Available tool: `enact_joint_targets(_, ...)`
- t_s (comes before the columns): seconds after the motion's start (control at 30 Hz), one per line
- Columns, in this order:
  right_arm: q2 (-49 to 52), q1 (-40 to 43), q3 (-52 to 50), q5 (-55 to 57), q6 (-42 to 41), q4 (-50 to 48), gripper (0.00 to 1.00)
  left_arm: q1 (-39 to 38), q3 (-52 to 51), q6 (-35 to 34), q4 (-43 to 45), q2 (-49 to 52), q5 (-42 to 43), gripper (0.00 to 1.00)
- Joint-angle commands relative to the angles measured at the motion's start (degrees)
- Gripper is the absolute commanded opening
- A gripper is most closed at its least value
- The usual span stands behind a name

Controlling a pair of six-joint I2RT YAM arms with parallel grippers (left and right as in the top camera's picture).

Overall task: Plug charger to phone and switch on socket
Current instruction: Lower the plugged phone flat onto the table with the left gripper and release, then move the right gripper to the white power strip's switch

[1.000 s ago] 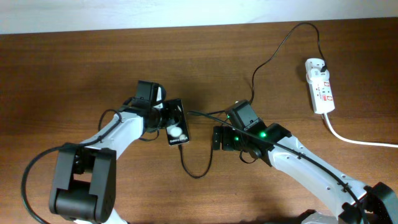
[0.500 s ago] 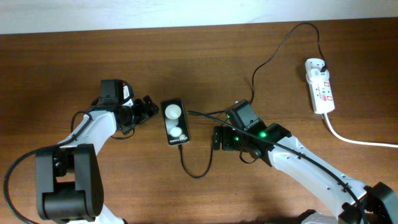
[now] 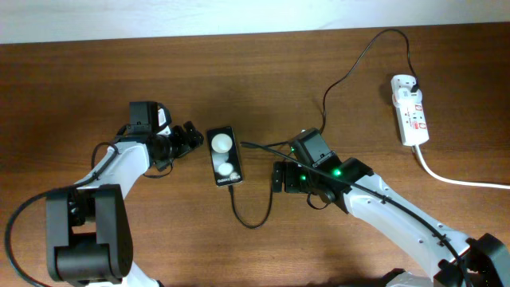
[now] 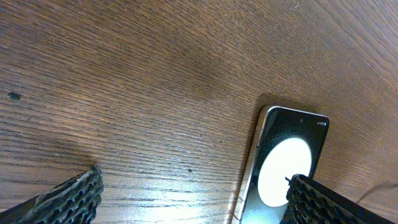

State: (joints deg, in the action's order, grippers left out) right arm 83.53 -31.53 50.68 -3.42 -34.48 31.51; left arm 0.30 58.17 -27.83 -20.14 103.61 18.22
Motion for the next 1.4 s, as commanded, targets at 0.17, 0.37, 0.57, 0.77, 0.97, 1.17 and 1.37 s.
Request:
enact_joint_targets(0.17, -0.4, 0.1, 0.2, 0.9, 0.2, 0.0, 0.99, 0.2, 0.2, 0.5, 0.1, 0.2, 0.0, 0.99)
enact_joint_targets(0.37, -0.4, 0.1, 0.2, 0.9, 0.2, 0.0, 0.99, 0.1, 0.2, 0.5, 0.1, 0.2, 0.0, 0.99)
enact_joint_targets(0.57, -0.4, 0.1, 0.2, 1.5, 0.2, 2.1, 0.99, 0.2, 0.2, 0.5, 0.1, 0.2, 0.0, 0.99)
enact_joint_targets(0.77, -4.3, 1.4, 7.6, 2.2, 0.2, 11.0, 0.99, 0.2, 0.2, 0.5, 0.1, 0.2, 0.0, 0.99)
enact_joint_targets(0.97, -4.3, 17.8, 26.9, 2.2, 0.2, 28.7, 0.99, 0.2, 0.2, 0.5, 0.1, 0.2, 0.0, 0.99)
enact_joint_targets(1.17, -4.3, 31.7, 32.0, 1.5, -0.1, 28.1, 0.99, 0.2, 0.2, 0.5, 0.1, 0.2, 0.0, 0.99)
enact_joint_targets(1.37, -0.4, 32.3, 29.4, 11.3, -0.2, 35.3, 0.99, 0.2, 0.2, 0.5, 0.1, 0.2, 0.0, 0.99)
